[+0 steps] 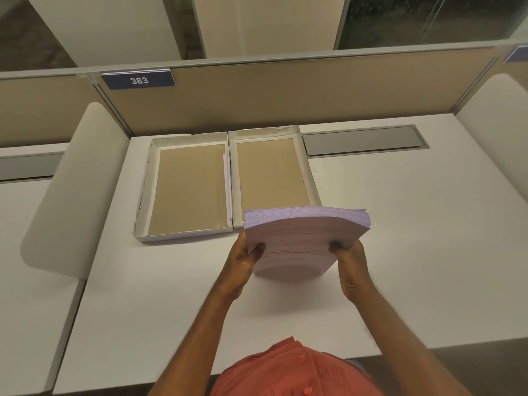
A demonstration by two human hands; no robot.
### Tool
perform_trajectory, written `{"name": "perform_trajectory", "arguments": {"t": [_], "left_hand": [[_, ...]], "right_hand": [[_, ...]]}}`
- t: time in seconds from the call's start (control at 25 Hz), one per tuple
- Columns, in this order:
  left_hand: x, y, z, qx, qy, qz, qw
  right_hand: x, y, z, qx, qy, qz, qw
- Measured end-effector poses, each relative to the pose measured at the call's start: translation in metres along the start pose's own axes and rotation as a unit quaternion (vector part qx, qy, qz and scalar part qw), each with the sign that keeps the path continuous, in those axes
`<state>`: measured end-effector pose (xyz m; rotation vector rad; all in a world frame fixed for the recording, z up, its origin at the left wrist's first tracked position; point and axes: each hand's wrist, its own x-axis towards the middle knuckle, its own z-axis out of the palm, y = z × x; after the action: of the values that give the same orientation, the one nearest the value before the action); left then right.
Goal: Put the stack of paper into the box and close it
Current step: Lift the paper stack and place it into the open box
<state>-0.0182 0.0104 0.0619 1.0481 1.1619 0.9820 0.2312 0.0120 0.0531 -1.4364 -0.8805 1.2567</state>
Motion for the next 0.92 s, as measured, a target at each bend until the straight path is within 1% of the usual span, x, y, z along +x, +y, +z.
{"name": "perform_trajectory", "arguments": {"t": [0.2,0.44,0.56,0.64,0.72,0.84,0.92], "left_hand": [[0.002,-0.019,-0.003,0.013,-0.008,-0.030,0.999],[0.013,-0.050,-0.007,0.096,-0.015,-0.087,0.991],[0.018,-0.055,-0.008,0.134,-0.006,-0.090,0.987],[0.024,-0.052,-0.013,0.143,-0.002,-0.081,0.986],[0.039,-0.034,-0.017,0.146,0.013,-0.065,0.987],[0.085,0.008,-0.025,0.116,0.052,-0.017,0.992],[0.124,0.031,-0.032,0.094,0.067,-0.001,0.993]], "right_hand": [[-0.004,0.007,0.004,-0.027,-0.002,0.009,1.000],[0.004,0.024,0.007,-0.068,-0.003,0.046,0.997],[0.010,0.030,0.005,-0.099,-0.009,0.056,0.993],[0.019,0.019,0.007,-0.121,-0.020,0.059,0.991],[0.035,-0.008,0.014,-0.136,-0.032,0.040,0.989],[0.082,-0.053,0.031,-0.138,-0.024,-0.017,0.990],[0.121,-0.076,0.046,-0.142,-0.024,-0.032,0.989]]}}
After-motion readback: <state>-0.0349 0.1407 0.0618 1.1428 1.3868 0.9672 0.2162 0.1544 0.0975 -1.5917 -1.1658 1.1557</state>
